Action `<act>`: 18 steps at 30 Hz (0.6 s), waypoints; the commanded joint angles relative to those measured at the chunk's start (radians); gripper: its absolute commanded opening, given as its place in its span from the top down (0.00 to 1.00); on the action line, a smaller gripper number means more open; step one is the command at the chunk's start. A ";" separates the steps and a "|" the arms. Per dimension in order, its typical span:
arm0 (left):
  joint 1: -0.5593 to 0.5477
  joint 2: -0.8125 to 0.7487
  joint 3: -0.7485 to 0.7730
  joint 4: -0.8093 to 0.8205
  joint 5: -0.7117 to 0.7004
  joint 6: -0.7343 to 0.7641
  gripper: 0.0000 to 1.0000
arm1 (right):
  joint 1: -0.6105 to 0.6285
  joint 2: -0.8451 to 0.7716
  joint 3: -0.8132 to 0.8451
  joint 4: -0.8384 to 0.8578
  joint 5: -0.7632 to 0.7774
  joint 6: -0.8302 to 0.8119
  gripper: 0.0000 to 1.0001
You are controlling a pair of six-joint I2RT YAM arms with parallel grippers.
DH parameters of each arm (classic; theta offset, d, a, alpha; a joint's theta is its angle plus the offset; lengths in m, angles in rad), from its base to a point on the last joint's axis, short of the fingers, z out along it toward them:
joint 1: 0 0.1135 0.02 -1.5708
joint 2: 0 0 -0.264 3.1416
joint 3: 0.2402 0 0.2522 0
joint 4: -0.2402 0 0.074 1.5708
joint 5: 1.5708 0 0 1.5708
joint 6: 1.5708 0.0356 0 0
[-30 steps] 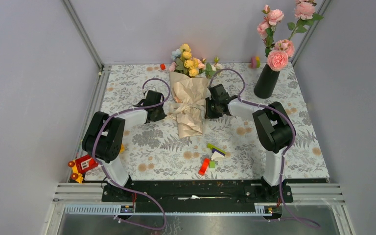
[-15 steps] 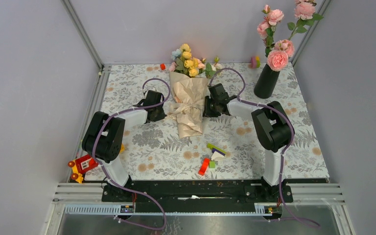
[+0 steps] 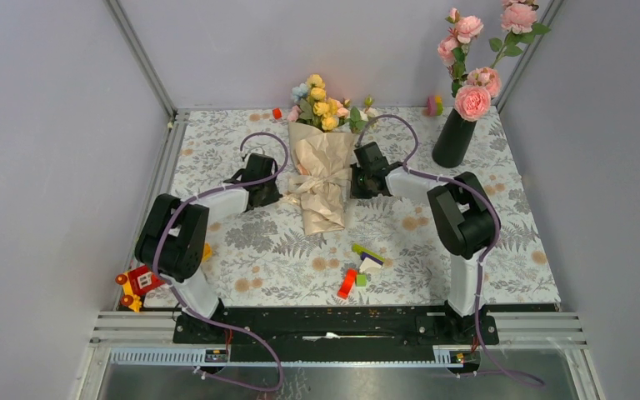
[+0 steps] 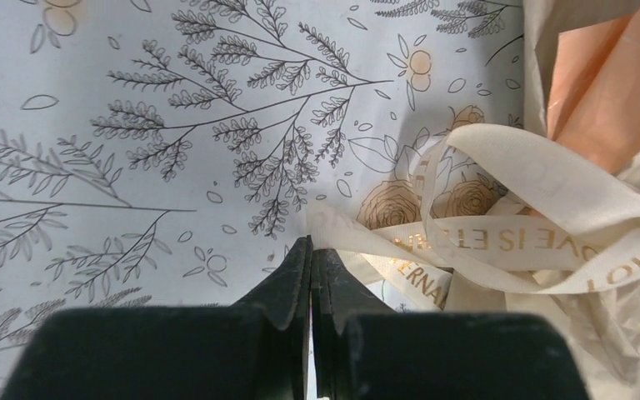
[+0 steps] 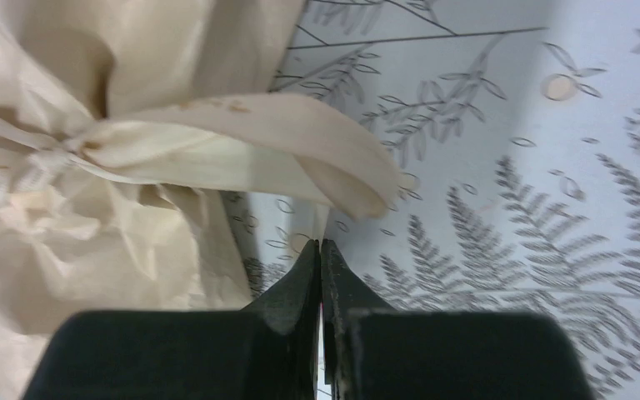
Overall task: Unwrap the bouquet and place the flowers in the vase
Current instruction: Untie the ribbon from the wrapping paper.
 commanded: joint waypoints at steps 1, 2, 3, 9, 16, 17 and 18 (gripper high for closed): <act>0.005 -0.109 -0.025 0.053 -0.055 -0.010 1.00 | 0.005 -0.093 -0.027 -0.024 0.129 -0.061 1.00; 0.006 -0.125 -0.031 0.054 -0.063 -0.014 1.00 | 0.004 -0.105 -0.020 -0.042 0.143 -0.075 1.00; 0.006 -0.141 -0.038 0.054 -0.070 -0.017 1.00 | 0.005 -0.115 -0.014 -0.058 0.158 -0.087 1.00; 0.015 -0.247 -0.066 0.027 -0.093 -0.022 1.00 | 0.005 -0.167 0.003 -0.124 0.202 -0.109 1.00; 0.046 -0.328 -0.077 -0.024 -0.068 -0.015 1.00 | 0.004 -0.208 -0.002 -0.146 0.199 -0.102 1.00; 0.050 -0.336 -0.078 -0.028 -0.060 -0.014 1.00 | 0.004 -0.212 -0.002 -0.148 0.197 -0.102 1.00; 0.053 -0.341 -0.078 -0.032 -0.052 -0.012 1.00 | 0.004 -0.214 -0.004 -0.150 0.198 -0.103 1.00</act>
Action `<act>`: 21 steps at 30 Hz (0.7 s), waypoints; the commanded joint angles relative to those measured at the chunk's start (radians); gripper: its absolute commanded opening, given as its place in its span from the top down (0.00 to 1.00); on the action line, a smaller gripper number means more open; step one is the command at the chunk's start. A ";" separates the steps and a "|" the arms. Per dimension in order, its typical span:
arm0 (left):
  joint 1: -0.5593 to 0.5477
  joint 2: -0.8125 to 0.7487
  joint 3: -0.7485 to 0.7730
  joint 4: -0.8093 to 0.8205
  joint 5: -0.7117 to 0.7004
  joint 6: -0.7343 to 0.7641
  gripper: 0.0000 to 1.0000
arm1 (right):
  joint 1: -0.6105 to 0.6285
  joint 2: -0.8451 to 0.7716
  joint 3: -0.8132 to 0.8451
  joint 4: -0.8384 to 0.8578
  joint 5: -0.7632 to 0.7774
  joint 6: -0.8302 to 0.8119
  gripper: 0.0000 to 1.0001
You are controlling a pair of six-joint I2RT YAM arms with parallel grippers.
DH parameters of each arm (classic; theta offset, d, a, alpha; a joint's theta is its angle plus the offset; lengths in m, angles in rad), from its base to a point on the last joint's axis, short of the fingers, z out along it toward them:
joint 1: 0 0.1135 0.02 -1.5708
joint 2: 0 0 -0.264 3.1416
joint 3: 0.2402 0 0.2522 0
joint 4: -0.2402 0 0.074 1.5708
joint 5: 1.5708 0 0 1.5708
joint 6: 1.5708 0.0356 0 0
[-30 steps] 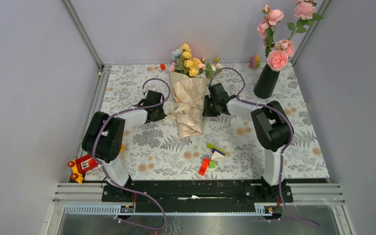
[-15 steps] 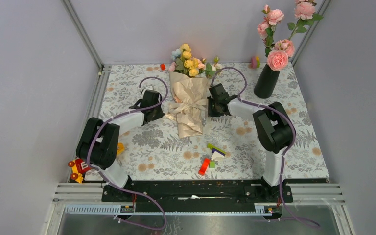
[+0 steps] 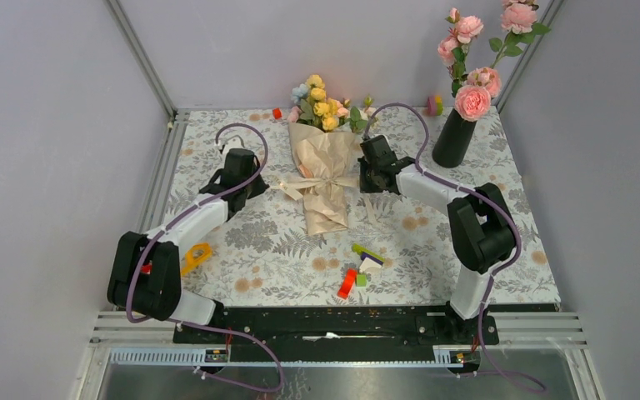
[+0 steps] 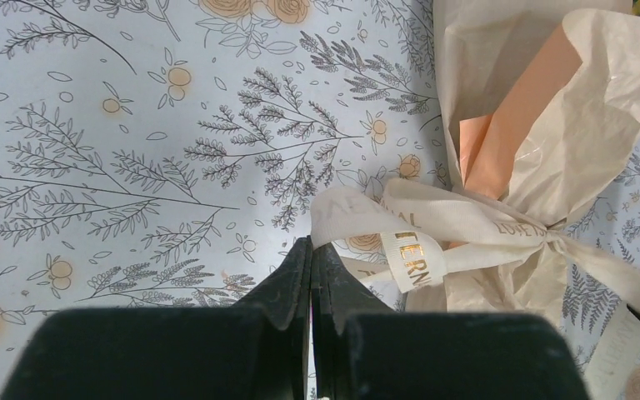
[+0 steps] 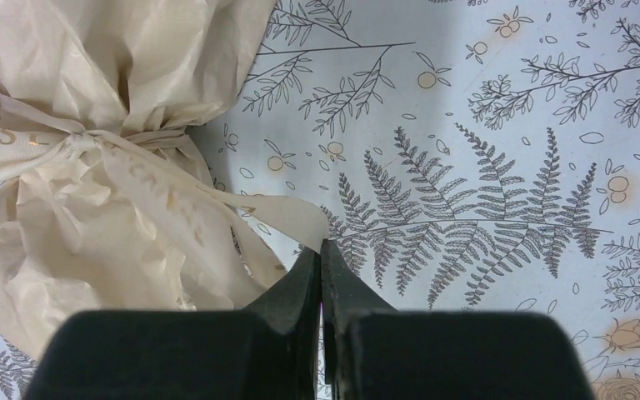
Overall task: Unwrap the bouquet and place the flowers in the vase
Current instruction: Untie the ribbon from the wrapping paper.
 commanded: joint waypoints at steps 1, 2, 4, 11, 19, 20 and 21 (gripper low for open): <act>0.021 -0.051 -0.007 -0.011 0.012 0.003 1.00 | 0.003 -0.056 0.016 -0.032 0.039 -0.016 1.00; 0.027 -0.054 -0.006 -0.014 0.022 0.004 1.00 | 0.003 -0.058 0.015 -0.032 0.040 -0.016 1.00; 0.036 -0.057 -0.006 -0.017 0.040 0.001 1.00 | 0.003 -0.061 0.015 -0.032 0.042 -0.016 1.00; 0.063 -0.069 -0.007 -0.018 0.070 0.000 1.00 | -0.001 -0.070 0.009 -0.031 0.040 -0.013 1.00; 0.111 -0.065 -0.010 -0.023 0.117 0.004 1.00 | -0.012 -0.075 -0.003 -0.031 0.039 -0.013 1.00; 0.116 -0.065 -0.012 -0.022 0.122 0.003 1.00 | -0.013 -0.074 -0.005 -0.031 0.040 -0.014 1.00; 0.123 -0.065 -0.012 -0.022 0.127 0.002 1.00 | -0.015 -0.073 -0.005 -0.032 0.041 -0.014 1.00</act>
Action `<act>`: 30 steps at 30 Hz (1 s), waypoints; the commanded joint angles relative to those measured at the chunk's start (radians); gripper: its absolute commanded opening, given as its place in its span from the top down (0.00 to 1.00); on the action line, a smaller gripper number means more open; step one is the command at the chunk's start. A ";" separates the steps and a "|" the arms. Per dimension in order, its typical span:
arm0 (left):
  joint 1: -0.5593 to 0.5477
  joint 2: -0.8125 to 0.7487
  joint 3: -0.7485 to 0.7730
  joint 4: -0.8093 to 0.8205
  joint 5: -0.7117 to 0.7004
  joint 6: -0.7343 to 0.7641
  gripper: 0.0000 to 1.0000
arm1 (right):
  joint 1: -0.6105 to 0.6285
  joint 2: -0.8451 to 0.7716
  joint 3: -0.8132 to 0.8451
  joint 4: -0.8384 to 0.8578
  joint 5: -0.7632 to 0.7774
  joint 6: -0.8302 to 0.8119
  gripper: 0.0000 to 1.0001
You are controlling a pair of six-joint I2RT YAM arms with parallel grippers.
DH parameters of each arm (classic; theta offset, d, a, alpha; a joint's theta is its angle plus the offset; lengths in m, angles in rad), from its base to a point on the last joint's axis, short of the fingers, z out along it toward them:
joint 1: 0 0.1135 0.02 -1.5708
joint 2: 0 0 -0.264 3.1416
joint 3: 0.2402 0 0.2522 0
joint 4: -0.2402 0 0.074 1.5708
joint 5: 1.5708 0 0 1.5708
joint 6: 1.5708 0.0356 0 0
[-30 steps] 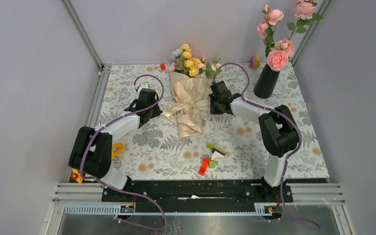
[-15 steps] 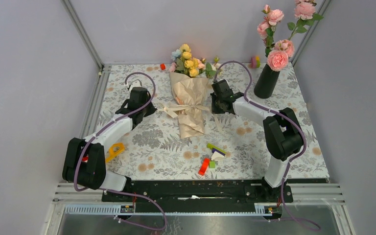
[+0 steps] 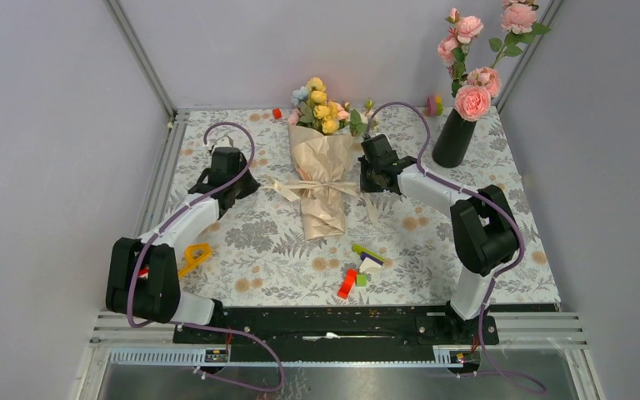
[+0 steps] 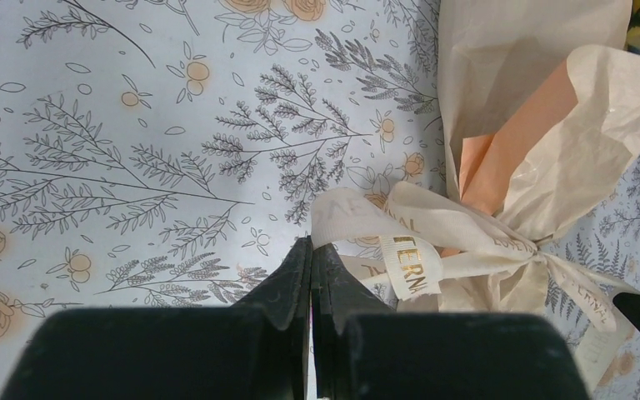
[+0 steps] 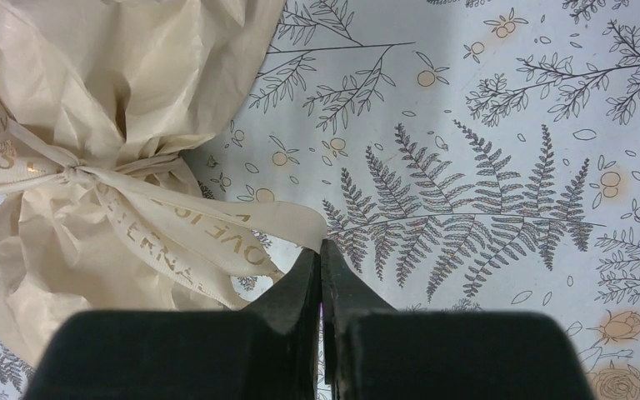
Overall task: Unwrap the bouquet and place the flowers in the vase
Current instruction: Untie the ribbon from the wrapping paper.
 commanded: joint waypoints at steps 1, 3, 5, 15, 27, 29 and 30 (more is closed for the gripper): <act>0.035 -0.031 -0.011 0.018 0.019 0.001 1.00 | -0.014 -0.046 -0.006 -0.014 0.041 -0.012 1.00; 0.042 -0.028 -0.011 0.018 0.025 0.000 1.00 | -0.018 -0.044 -0.010 -0.013 0.041 -0.011 1.00; 0.046 -0.028 -0.012 0.019 0.025 0.000 1.00 | -0.021 -0.044 -0.014 -0.014 0.043 -0.011 1.00; 0.083 -0.026 -0.017 0.023 0.028 -0.003 1.00 | -0.044 -0.048 -0.033 -0.013 0.046 -0.013 1.00; 0.123 -0.039 -0.040 0.046 0.033 -0.033 1.00 | -0.083 -0.068 -0.062 -0.011 0.048 -0.015 1.00; 0.133 -0.050 -0.052 0.058 0.032 -0.042 1.00 | -0.091 -0.074 -0.068 -0.012 0.048 -0.015 1.00; 0.139 -0.055 -0.058 0.063 0.032 -0.046 1.00 | -0.095 -0.077 -0.071 -0.011 0.049 -0.015 1.00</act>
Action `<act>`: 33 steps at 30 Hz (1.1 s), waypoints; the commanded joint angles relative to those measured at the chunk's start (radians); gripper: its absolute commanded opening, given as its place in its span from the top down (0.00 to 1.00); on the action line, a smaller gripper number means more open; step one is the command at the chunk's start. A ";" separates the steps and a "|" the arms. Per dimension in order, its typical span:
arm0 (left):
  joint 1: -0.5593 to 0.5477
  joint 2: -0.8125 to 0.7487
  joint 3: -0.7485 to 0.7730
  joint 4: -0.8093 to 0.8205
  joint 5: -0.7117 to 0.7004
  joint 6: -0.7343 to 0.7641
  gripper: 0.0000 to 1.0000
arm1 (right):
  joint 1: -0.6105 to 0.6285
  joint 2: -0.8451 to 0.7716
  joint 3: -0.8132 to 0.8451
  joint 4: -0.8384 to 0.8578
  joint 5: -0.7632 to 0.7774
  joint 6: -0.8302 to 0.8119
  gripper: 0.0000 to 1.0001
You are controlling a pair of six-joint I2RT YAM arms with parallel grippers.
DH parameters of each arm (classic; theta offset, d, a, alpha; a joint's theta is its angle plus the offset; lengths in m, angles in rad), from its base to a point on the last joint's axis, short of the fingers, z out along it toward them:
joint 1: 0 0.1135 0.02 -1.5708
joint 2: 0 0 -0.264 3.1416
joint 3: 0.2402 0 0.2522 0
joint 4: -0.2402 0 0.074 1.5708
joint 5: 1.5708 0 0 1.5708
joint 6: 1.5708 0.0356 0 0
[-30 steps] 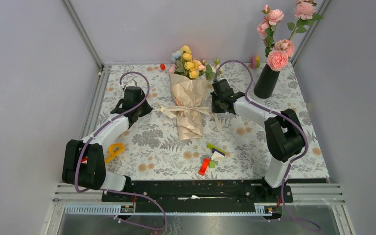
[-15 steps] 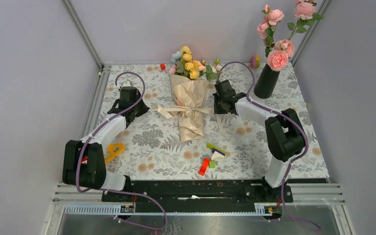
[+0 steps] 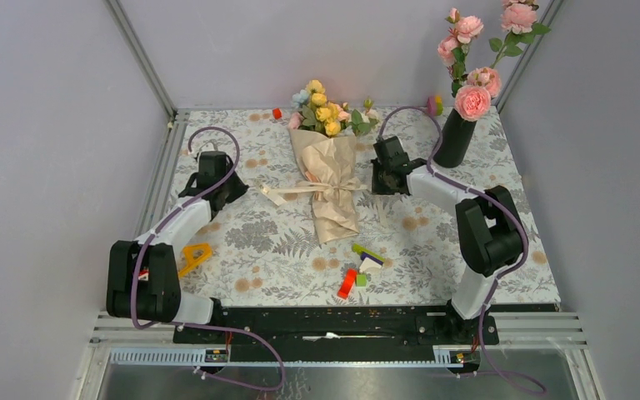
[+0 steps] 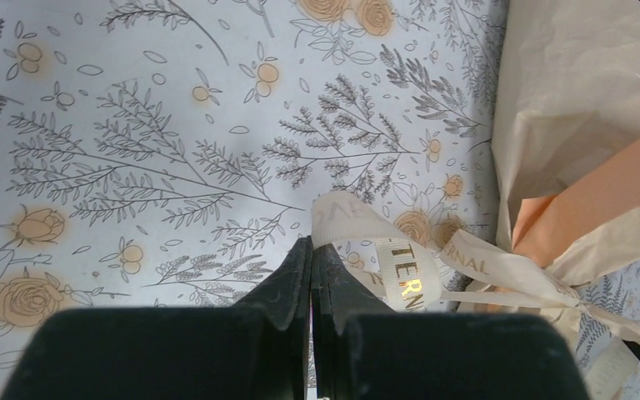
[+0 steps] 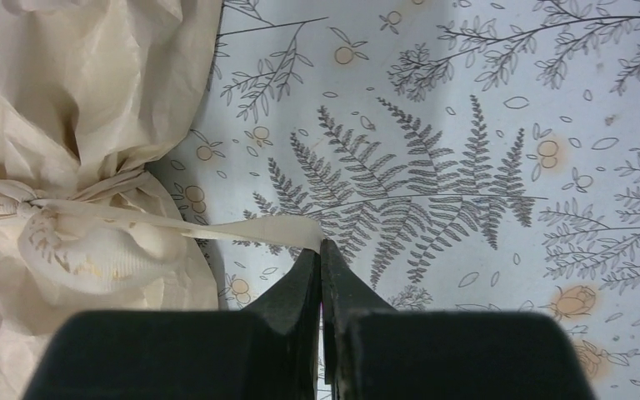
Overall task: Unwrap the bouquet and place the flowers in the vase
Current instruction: Untie the ribbon from the wrapping paper.
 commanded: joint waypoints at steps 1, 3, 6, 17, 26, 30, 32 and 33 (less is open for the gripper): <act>0.036 -0.056 -0.024 0.060 -0.012 -0.019 1.00 | -0.035 -0.062 -0.013 -0.013 0.049 -0.015 1.00; 0.048 -0.060 -0.028 0.060 -0.012 -0.021 1.00 | -0.046 -0.068 -0.018 -0.013 0.048 -0.017 1.00; 0.068 -0.064 -0.034 0.060 -0.006 -0.025 1.00 | -0.060 -0.076 -0.026 -0.012 0.048 -0.017 1.00; 0.102 -0.077 -0.047 0.070 0.015 -0.042 1.00 | -0.112 -0.107 -0.057 -0.014 0.049 -0.022 1.00; 0.156 -0.115 -0.065 0.069 0.035 -0.068 1.00 | -0.164 -0.154 -0.095 -0.013 0.039 -0.020 1.00; 0.177 -0.129 -0.067 0.065 0.051 -0.073 1.00 | -0.184 -0.169 -0.107 -0.014 0.033 -0.018 1.00; 0.185 -0.133 -0.067 0.060 0.066 -0.072 1.00 | -0.193 -0.176 -0.111 -0.013 0.032 -0.017 1.00; 0.191 -0.137 -0.067 0.056 0.070 -0.073 1.00 | -0.196 -0.179 -0.112 -0.014 0.031 -0.015 1.00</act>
